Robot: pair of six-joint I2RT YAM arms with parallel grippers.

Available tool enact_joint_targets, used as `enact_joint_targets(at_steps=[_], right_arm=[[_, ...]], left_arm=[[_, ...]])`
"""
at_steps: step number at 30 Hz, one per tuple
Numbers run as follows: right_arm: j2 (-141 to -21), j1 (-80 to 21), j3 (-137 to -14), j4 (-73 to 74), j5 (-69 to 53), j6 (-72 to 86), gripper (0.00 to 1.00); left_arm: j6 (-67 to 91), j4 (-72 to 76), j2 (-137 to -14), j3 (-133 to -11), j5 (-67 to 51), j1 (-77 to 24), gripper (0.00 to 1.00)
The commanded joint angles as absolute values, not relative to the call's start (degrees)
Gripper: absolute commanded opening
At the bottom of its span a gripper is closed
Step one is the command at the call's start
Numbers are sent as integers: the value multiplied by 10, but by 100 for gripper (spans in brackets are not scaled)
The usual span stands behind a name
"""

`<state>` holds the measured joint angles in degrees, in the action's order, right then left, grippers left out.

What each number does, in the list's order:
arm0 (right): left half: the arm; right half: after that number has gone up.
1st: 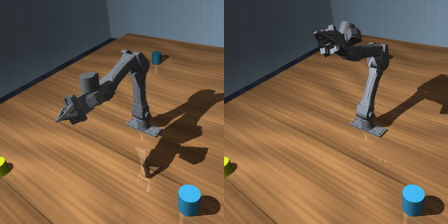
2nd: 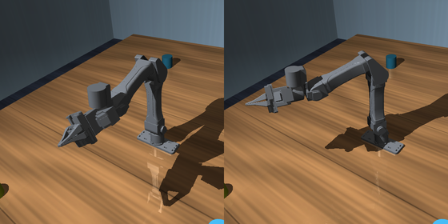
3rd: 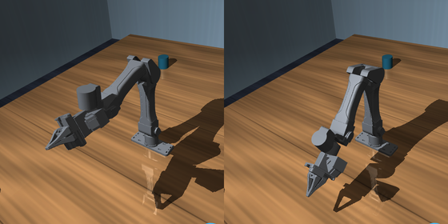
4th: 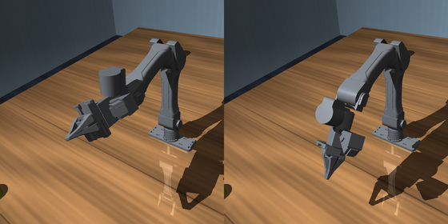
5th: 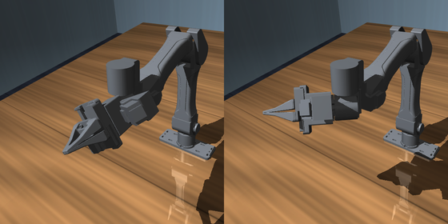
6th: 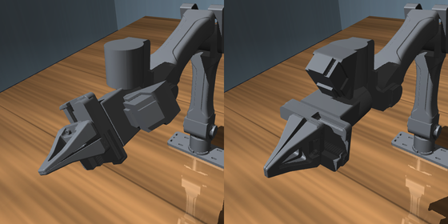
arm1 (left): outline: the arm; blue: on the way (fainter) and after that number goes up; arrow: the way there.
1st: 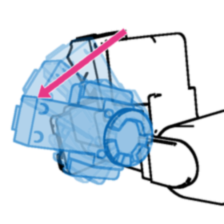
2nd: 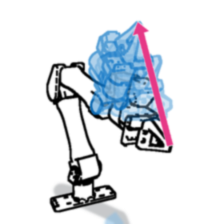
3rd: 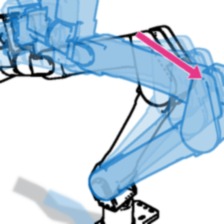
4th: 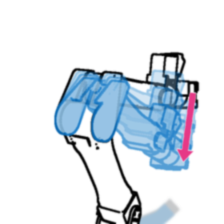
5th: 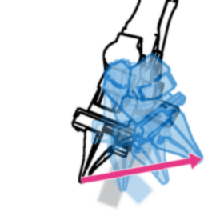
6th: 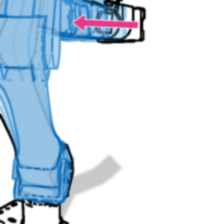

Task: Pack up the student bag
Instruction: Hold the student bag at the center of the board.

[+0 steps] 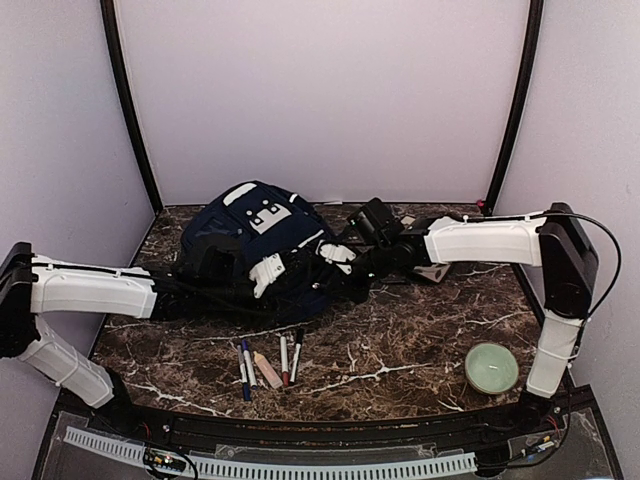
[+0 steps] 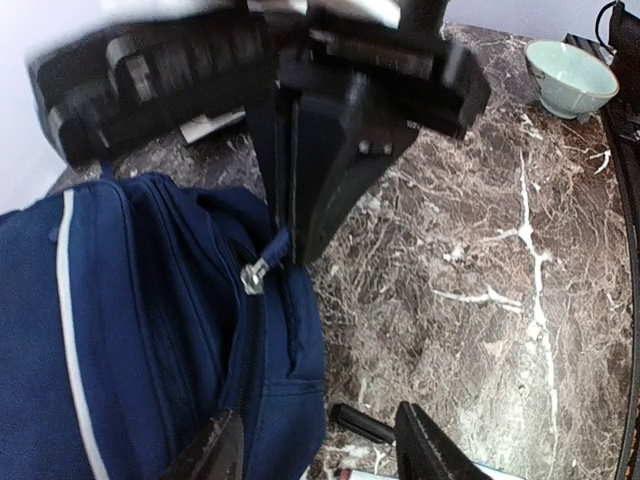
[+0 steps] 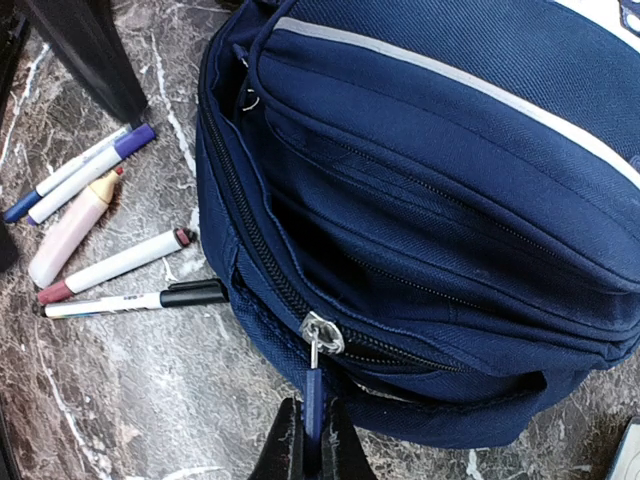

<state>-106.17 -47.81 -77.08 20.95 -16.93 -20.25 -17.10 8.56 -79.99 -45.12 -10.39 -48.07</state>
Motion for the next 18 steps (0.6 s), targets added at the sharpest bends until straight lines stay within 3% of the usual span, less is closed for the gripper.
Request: enact_joint_targets(at_steps=[1,11,18], right_arm=[[-1035,-483,-791,205,-204,-188,0],[-1026,-482,-772,199,-206,-188,0],[-1034,-482,-773,191,-223,-179,0]], left_arm=[[-133,216,-819,-394,-107,-483,54],[-168,210,-869,-431,-126,-483,48],[-206,204,-878,-445,-67,-483,53]])
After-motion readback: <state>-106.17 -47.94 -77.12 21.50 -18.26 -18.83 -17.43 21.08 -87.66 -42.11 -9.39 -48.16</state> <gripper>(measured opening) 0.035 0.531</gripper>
